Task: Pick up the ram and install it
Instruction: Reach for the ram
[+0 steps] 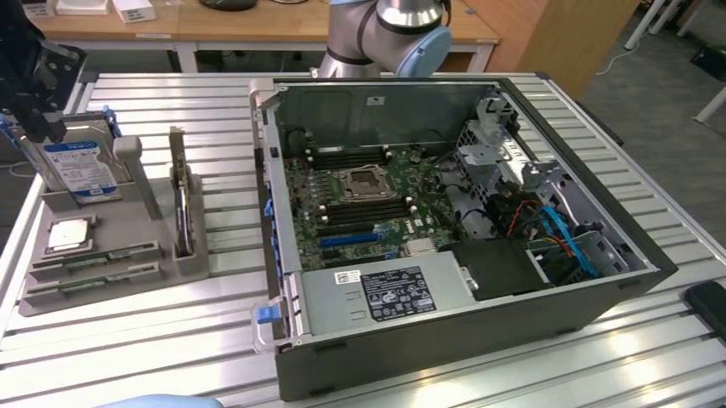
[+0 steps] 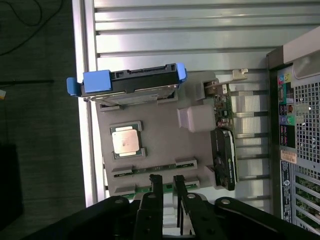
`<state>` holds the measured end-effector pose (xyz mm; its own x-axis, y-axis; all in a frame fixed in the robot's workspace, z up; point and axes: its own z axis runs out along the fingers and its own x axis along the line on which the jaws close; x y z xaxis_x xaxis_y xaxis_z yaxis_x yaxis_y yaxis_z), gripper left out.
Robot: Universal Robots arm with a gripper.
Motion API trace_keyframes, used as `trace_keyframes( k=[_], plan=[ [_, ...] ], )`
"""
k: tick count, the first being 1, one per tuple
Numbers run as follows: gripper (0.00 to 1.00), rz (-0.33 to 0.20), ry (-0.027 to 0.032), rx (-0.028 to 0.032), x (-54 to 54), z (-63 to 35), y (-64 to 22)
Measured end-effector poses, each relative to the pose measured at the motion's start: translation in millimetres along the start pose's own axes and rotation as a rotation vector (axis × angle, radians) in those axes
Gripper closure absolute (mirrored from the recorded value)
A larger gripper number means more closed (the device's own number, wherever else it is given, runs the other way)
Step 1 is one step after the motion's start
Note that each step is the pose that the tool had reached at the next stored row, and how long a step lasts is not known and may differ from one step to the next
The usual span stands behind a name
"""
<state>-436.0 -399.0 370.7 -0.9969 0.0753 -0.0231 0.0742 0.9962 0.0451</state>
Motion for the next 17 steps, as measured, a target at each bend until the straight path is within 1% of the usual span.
trace_keyframes(
  k=[1,3,4,17],
  plan=[
    [0.76,0.000,0.0001,0.0000,0.0,0.0,0.0],
    [0.76,0.000,0.0000,0.0000,0.0,0.0,0.0],
    [0.69,0.000,0.0001,0.0000,0.0,0.0,0.0],
    [0.69,0.000,0.0001,0.0000,0.0,0.7,0.0]
  ],
)
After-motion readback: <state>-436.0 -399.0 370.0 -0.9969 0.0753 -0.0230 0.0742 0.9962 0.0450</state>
